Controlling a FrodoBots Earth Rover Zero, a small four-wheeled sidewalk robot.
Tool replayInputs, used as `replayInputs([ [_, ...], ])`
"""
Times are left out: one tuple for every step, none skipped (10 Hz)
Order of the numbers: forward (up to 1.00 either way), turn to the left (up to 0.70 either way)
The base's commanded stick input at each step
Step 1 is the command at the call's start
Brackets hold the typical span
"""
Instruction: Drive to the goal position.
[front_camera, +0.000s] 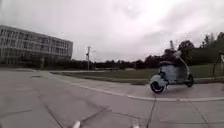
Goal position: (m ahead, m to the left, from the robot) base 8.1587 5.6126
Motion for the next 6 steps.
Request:
replayInputs([
  [0.70, 0.27],
  [0.70, 0.10],
  [0.70, 0.04],
  [0.70, 0.03],
  [0.70, 0.03],
  [0.70, 0.17],
])
